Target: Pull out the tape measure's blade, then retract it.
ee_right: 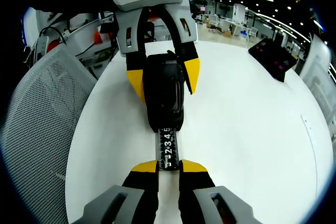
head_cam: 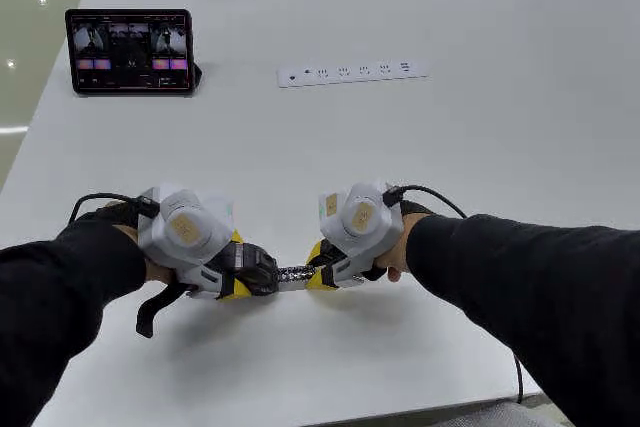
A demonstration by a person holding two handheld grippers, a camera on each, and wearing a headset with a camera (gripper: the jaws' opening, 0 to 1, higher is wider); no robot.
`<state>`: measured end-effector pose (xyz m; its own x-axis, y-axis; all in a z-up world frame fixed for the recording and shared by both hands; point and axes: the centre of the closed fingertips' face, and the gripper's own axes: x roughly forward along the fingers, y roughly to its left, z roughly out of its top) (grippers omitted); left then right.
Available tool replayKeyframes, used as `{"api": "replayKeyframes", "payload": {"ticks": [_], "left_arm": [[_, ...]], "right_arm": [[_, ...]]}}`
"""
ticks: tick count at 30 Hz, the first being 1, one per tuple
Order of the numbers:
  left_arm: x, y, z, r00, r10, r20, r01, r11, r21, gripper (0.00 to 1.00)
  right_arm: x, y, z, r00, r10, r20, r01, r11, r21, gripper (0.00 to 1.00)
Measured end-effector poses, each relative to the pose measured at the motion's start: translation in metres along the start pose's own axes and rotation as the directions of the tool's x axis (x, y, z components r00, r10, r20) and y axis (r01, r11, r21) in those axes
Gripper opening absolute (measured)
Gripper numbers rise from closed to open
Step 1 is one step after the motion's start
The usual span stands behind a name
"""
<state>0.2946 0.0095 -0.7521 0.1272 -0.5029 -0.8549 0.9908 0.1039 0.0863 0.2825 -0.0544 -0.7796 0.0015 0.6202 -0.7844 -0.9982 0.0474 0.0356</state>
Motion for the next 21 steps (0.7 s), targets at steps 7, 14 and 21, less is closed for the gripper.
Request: {"api": "replayKeyframes", "payload": {"ticks": [7,14,21], "left_arm": [[0.0,0.0,0.0,1.0,0.0,0.0,0.0,1.0,-0.001,0.32],[0.0,0.001,-0.001,1.0,0.004,0.001,-0.004,1.0,-0.004,0.32],[0.0,0.0,0.0,1.0,0.003,-0.002,-0.003,1.0,-0.003,0.32]], "right_arm": [[-0.003,-0.001,-0.005,1.0,0.0,-0.01,0.0,1.0,0.002,0.1],[-0.007,-0.002,-0.01,0.9998,0.001,-0.021,-0.001,1.0,-0.001,0.1],[-0.013,-0.002,-0.015,0.9997,0.002,-0.025,-0.002,1.0,0.004,0.1]]}}
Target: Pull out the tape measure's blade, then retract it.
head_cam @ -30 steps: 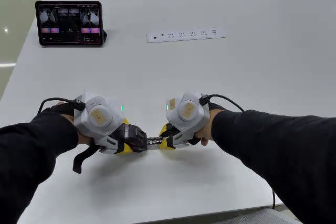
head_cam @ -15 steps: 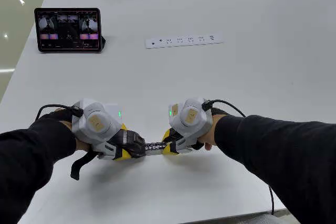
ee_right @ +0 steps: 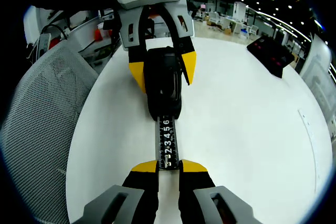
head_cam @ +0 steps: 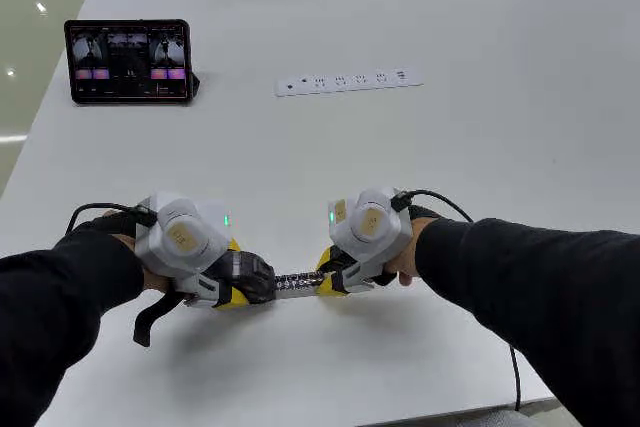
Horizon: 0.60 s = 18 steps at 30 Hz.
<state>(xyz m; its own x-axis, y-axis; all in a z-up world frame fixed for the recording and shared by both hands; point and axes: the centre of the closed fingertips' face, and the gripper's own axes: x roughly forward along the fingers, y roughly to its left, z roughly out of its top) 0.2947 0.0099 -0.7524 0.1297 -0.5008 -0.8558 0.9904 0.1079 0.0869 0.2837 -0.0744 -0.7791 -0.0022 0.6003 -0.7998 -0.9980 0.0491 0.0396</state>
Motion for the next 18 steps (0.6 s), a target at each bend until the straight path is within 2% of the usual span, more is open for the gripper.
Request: {"api": "replayKeyframes", "payload": {"ticks": [18], "left_arm": [[0.0,0.0,0.0,1.0,0.005,0.002,-0.005,1.0,-0.003,0.32]], "right_arm": [[-0.008,-0.002,-0.016,0.9998,-0.008,-0.021,0.008,1.0,0.006,0.1]]}}
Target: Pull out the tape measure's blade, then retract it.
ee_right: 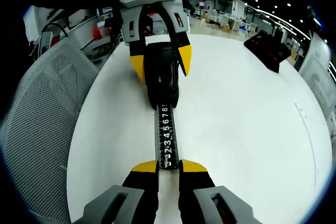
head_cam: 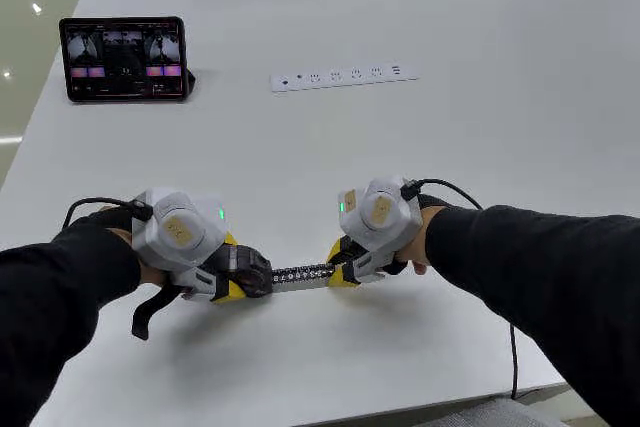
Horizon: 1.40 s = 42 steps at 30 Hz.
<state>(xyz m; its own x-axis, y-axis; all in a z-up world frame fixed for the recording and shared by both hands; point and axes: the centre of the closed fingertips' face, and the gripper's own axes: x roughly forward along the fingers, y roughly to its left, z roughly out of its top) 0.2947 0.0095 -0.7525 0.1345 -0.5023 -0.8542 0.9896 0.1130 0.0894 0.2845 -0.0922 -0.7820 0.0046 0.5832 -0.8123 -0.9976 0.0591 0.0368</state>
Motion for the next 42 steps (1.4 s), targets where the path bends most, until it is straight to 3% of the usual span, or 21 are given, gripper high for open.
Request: {"api": "replayKeyframes", "payload": {"ticks": [42], "left_arm": [[-0.002,-0.003,0.002,0.9999,0.004,-0.016,-0.004,1.0,-0.006,0.32]], "right_arm": [[-0.024,-0.001,-0.033,0.9994,-0.015,-0.032,0.016,1.0,0.02,0.09]]}}
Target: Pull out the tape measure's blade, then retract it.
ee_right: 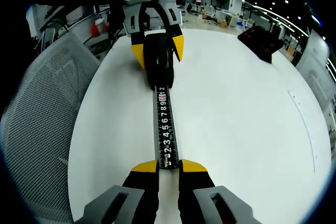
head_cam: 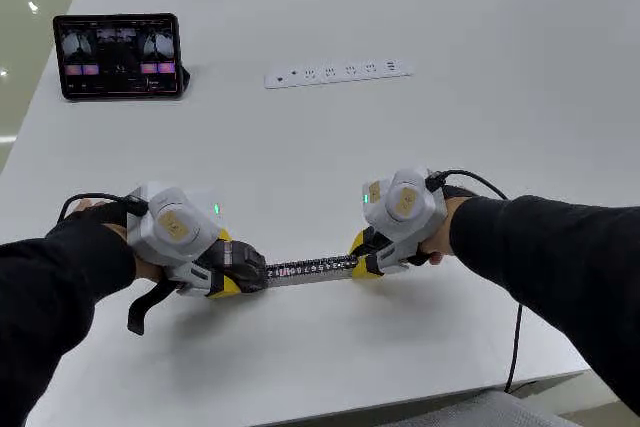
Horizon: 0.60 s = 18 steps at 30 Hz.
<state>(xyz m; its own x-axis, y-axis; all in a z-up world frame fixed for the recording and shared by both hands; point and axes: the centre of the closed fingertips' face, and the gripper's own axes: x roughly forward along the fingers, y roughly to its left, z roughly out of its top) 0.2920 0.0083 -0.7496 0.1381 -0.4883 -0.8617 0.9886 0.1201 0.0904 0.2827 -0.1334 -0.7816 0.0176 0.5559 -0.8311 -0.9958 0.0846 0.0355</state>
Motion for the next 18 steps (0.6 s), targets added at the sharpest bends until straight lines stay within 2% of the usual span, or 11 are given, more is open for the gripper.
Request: {"api": "replayKeyframes", "payload": {"ticks": [11,16,18], "left_arm": [[0.002,0.001,-0.002,0.9999,-0.005,-0.016,0.005,1.0,0.014,0.32],[0.002,0.002,-0.002,0.9999,-0.005,-0.012,0.005,1.0,0.011,0.32],[0.003,0.002,-0.003,0.9999,-0.005,-0.014,0.005,1.0,0.009,0.32]], "right_arm": [[-0.011,0.003,-0.015,1.0,0.005,-0.002,-0.005,1.0,0.025,0.1],[-0.013,0.003,-0.017,0.9999,-0.001,0.012,0.0,0.998,0.07,0.1],[-0.014,0.003,-0.017,1.0,0.001,0.007,-0.002,0.998,0.063,0.09]]}}
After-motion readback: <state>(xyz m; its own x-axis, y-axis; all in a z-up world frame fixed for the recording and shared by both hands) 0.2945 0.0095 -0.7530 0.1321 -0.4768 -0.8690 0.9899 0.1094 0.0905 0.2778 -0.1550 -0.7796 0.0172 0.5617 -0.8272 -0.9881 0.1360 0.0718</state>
